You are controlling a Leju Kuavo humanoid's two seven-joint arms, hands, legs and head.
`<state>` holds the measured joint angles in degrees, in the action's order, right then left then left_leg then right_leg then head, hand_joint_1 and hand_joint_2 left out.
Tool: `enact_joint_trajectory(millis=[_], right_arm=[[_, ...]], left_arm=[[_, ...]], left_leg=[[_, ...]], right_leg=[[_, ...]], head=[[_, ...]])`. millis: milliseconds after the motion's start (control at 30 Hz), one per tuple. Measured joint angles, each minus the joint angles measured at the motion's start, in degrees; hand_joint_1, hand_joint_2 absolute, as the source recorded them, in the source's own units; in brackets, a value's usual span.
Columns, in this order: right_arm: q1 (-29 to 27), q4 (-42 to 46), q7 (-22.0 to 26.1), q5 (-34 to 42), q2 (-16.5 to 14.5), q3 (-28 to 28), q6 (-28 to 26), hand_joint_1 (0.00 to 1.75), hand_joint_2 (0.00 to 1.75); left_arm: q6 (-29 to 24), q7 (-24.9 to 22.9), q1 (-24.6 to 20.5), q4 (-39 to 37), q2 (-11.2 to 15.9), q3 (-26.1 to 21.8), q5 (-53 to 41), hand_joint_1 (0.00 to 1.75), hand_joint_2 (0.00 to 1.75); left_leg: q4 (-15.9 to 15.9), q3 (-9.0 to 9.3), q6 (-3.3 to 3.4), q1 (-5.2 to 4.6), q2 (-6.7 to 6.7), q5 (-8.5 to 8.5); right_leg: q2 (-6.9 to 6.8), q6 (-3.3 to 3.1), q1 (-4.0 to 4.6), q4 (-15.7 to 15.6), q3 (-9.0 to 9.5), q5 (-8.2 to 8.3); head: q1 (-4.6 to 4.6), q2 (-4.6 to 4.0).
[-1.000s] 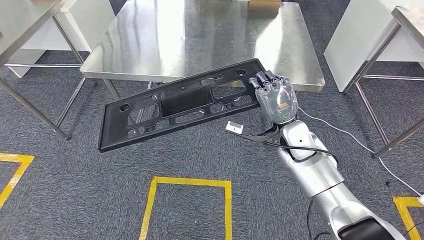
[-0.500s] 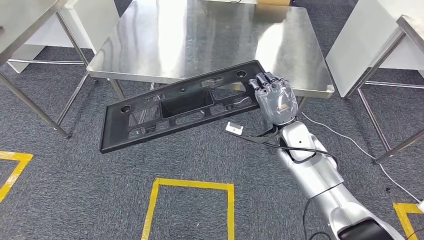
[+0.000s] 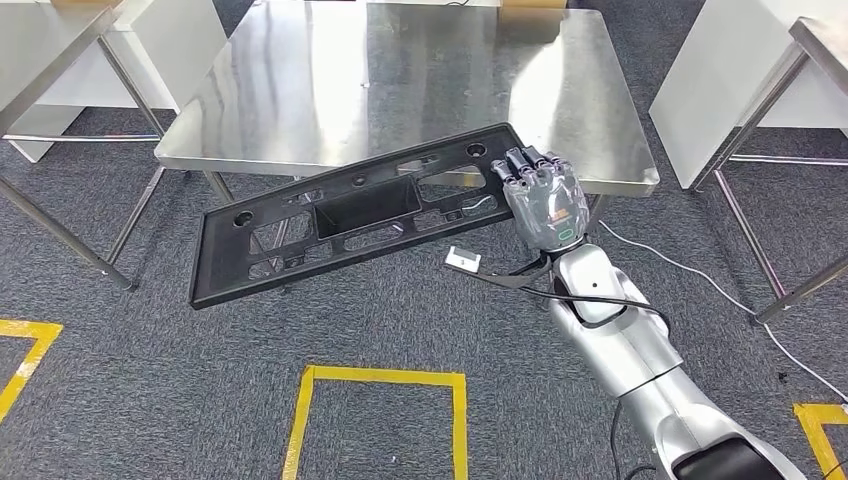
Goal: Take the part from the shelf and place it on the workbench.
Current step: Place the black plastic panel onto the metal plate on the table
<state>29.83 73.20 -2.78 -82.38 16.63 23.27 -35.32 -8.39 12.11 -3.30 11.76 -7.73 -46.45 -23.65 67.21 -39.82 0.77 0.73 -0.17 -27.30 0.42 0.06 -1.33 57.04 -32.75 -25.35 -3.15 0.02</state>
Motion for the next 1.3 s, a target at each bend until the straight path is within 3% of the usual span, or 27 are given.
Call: enact_joint_trajectory(millis=[67, 100, 233, 300, 367, 400, 433, 500, 567, 633, 733, 800, 867, 900, 933, 967, 1033, 1100, 1233, 1300], right_arm=[[0.08, -0.02, -0.05, 0.00, -0.04, 0.04, 0.10, 1.75, 1.75], [0.12, -0.03, -0.12, 0.01, -0.05, 0.04, 0.18, 1.75, 1.75], [0.29, -0.16, -0.36, 0.08, 0.01, -0.08, 0.32, 1.75, 1.75], [0.52, -0.35, -0.36, 0.25, 0.14, -0.22, 0.31, 1.75, 1.75], [0.68, -0.76, -0.30, 0.53, 0.18, -0.29, 0.26, 1.75, 1.75], [0.68, -1.01, -0.22, 0.67, 0.17, -0.31, 0.22, 1.75, 1.75], [0.68, -1.24, -0.11, 0.77, 0.15, -0.29, 0.17, 1.75, 1.75], [0.75, -1.64, 0.19, 0.88, 0.10, -0.28, 0.11, 1.75, 1.75], [1.01, -2.08, 0.44, 0.97, 0.02, -0.19, 0.07, 1.75, 1.75], [1.40, -2.53, 0.55, 1.14, -0.09, -0.04, 0.01, 1.75, 1.75], [2.03, -2.99, 0.60, 1.23, -0.23, 0.06, -0.04, 1.75, 1.75], [2.43, -3.20, 0.61, 1.22, -0.36, 0.09, -0.05, 1.75, 1.75], [2.64, -3.51, 0.62, 1.27, -0.53, 0.21, -0.05, 1.75, 1.75], [2.67, -3.68, 0.62, 1.31, -0.64, 0.30, -0.05, 1.75, 1.75], [2.67, -3.84, 0.64, 1.34, -0.73, 0.37, -0.05, 1.75, 1.75], [2.67, -3.99, 0.67, 1.37, -0.81, 0.42, -0.05, 1.75, 1.75], [2.75, -4.21, 0.75, 1.39, -0.93, 0.45, -0.05, 1.75, 1.75], [3.01, -4.42, 0.78, 1.55, -1.01, 0.49, -0.07, 1.75, 1.75], [3.46, -4.75, 0.77, 1.95, -1.09, 0.59, -0.07, 1.75, 1.75], [3.74, -4.91, 0.77, 2.02, -1.12, 0.66, -0.07, 1.75, 1.75]], left_arm=[[0.04, 0.01, -0.05, 0.00, 0.04, -0.01, -0.02, 0.00, 1.75], [0.06, 0.01, -0.05, 0.00, 0.05, -0.02, -0.03, 0.00, 1.75], [0.15, 0.03, -0.02, 0.00, -0.02, -0.04, -0.07, 0.00, 1.75], [0.24, 0.02, -0.03, 0.01, -0.05, -0.09, -0.07, 0.00, 1.75], [0.44, -0.04, -0.03, 0.01, -0.01, -0.19, -0.03, 0.00, 1.75], [0.57, -0.09, -0.01, 0.01, -0.01, -0.23, 0.01, 0.00, 1.75], [0.65, -0.13, 0.02, 0.00, -0.04, -0.25, 0.07, 0.00, 1.75], [0.73, -0.22, 0.07, 0.00, -0.12, -0.28, 0.17, 0.00, 1.75], [0.78, -0.28, 0.09, 0.00, -0.16, -0.36, 0.25, 0.00, 1.75], [0.82, -0.30, 0.09, 0.00, -0.14, -0.45, 0.29, 0.00, 1.75], [0.85, -0.30, 0.05, 0.04, -0.07, -0.55, 0.31, 0.00, 1.75], [0.86, -0.29, 0.02, 0.06, -0.02, -0.62, 0.31, 0.00, 1.75], [0.87, -0.28, 0.08, 0.04, -0.05, -0.73, 0.31, 0.00, 1.75], [0.87, -0.28, 0.14, 0.04, -0.04, -0.80, 0.31, 0.00, 1.75], [0.87, -0.28, 0.21, 0.04, -0.04, -0.89, 0.30, 0.00, 1.75], [0.87, -0.28, 0.26, 0.04, -0.02, -0.97, 0.29, 0.00, 1.75], [0.87, -0.28, 0.29, 0.04, 0.04, -1.08, 0.26, 0.00, 1.75], [0.87, -0.27, 0.27, 0.04, 0.14, -1.13, 0.20, 0.00, 1.75], [0.85, -0.26, 0.24, 0.03, 0.18, -1.21, 0.11, 0.00, 1.75], [0.84, -0.23, 0.20, 0.04, 0.19, -1.25, 0.11, 0.00, 1.75]], left_leg=[[-7.20, 3.26, 0.54, -0.22, -0.03, 3.07], [-8.91, 4.02, 0.79, -0.39, -0.03, 3.46], [-10.14, 4.95, 2.22, -0.67, 0.03, 3.35], [-10.89, 5.82, 2.96, -0.54, 0.06, 3.46], [-10.95, 6.15, 3.37, -0.70, 0.01, 3.13], [-10.94, 6.32, 3.45, -0.76, -0.02, 2.92], [-10.91, 6.54, 3.44, -0.81, -0.07, 2.68], [-10.86, 7.30, 3.21, -0.83, -0.21, 2.07], [-10.71, 7.93, 2.71, -1.03, -0.31, 1.30], [-10.58, 8.16, 2.14, -1.23, -0.31, 0.72], [-10.03, 8.33, 1.19, -0.98, -0.16, -0.22], [-5.74, 6.47, 0.41, -0.67, -0.09, -2.34], [2.27, 1.85, -0.29, -0.29, -0.05, -5.25], [5.50, -0.44, -0.49, -0.14, -0.03, -5.93], [6.84, -1.92, -0.58, -0.06, -0.02, -5.41], [5.80, -2.19, -0.52, -0.03, -0.01, -3.63], [-1.95, 0.37, 0.05, -0.08, -0.03, 1.93], [-8.46, 3.20, 0.85, -0.41, -0.04, 4.69], [-10.53, 4.66, 2.55, -0.88, 0.00, 3.99], [-11.05, 5.74, 3.28, -0.75, -0.08, 3.85]], right_leg=[[0.12, 0.46, 0.30, 0.01, 0.37, -0.43], [0.16, 0.72, 0.44, -0.01, 0.40, -0.60], [0.06, 1.88, 0.62, 0.61, 0.19, -1.38], [-0.10, 1.75, 0.66, 5.47, -2.24, -3.46], [-0.13, 1.52, 0.59, 13.36, -6.85, -6.14], [-0.14, 1.69, 0.59, 15.97, -8.66, -6.64], [-0.14, 2.06, 0.60, 16.45, -9.39, -6.16], [-0.23, 3.03, 0.56, 10.29, -6.99, -2.50], [-0.50, 3.18, 0.60, 2.29, -3.19, 1.01], [-0.59, 2.33, 0.75, -0.48, -1.72, 1.82], [-0.32, 0.92, 0.44, -0.80, -1.10, 1.39], [-0.29, -0.01, 0.06, -1.08, -0.21, 0.98], [-0.30, -0.61, 0.17, -1.08, 0.41, 0.40], [-0.24, -0.70, 0.22, -1.07, 0.68, 0.11], [-0.15, -0.67, 0.25, -1.07, 1.04, -0.22], [-0.05, -0.57, 0.25, -1.07, 1.54, -0.61], [0.09, -0.26, 0.26, -1.13, 2.74, -1.51], [0.16, 0.27, 0.57, -1.16, 3.50, -2.32], [0.21, 1.66, 0.94, -0.15, 3.83, -2.75], [0.09, 1.83, 0.91, 3.71, 1.82, -4.04]], head=[[-0.05, 0.00], [-0.07, 0.00], [-0.11, -0.01], [-0.15, -0.01], [-0.16, 0.00], [-0.16, 0.00], [-0.16, 0.00], [-0.16, 0.00], [-0.17, 0.00], [-0.12, 0.00], [-0.04, 0.00], [0.14, 0.00], [0.29, 0.00], [0.28, 0.00], [0.28, 0.00], [0.29, 0.00], [0.28, 0.00], [0.24, 0.00], [0.24, 0.00], [0.19, 0.00]])
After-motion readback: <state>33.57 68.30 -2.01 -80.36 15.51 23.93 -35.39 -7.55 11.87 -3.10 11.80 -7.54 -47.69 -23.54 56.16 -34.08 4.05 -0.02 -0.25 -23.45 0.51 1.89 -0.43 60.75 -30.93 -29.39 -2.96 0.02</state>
